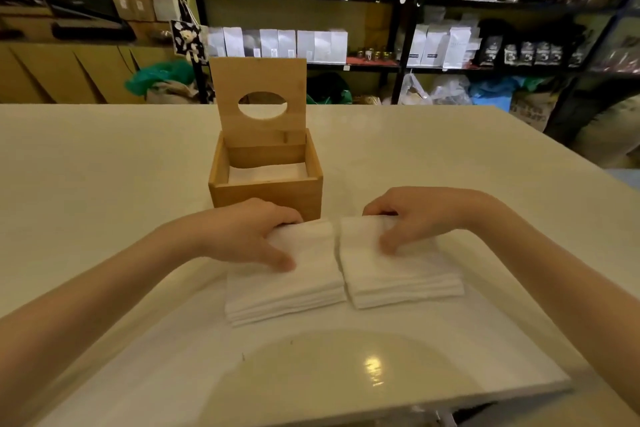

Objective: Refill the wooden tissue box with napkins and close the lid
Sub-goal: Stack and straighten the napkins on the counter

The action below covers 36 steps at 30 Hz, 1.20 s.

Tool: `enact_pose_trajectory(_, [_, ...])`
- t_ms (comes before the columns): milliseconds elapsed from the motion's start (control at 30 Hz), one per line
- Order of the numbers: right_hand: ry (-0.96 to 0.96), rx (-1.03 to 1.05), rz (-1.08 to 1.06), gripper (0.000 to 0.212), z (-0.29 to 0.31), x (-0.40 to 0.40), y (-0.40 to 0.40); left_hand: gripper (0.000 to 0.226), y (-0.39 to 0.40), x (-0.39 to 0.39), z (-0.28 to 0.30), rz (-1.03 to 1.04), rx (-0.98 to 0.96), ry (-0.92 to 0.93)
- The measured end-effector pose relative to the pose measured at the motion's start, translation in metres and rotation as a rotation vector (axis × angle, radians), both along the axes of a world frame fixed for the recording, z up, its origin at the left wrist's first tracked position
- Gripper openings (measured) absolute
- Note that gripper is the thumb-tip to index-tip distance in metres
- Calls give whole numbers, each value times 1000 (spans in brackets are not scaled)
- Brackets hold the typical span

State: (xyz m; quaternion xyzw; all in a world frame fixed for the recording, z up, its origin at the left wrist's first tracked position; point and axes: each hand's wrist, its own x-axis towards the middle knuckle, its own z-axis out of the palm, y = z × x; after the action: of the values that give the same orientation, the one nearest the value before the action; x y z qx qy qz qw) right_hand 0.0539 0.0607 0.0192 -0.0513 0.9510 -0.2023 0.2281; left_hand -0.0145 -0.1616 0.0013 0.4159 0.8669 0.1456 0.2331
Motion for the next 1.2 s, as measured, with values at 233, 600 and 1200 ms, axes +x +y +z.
enact_pose_trajectory(233, [71, 17, -21, 23, -6, 14, 1, 48, 4, 1, -2, -46, -11, 18])
enact_pose_trajectory(600, [363, -99, 133, 41, -6, 8, -40, 62, -23, 3, -5, 6, 26, -5])
enact_pose_trajectory(1200, [329, 22, 286, 31, -23, -14, -62, 56, -35, 11, -8, 116, 359, 11])
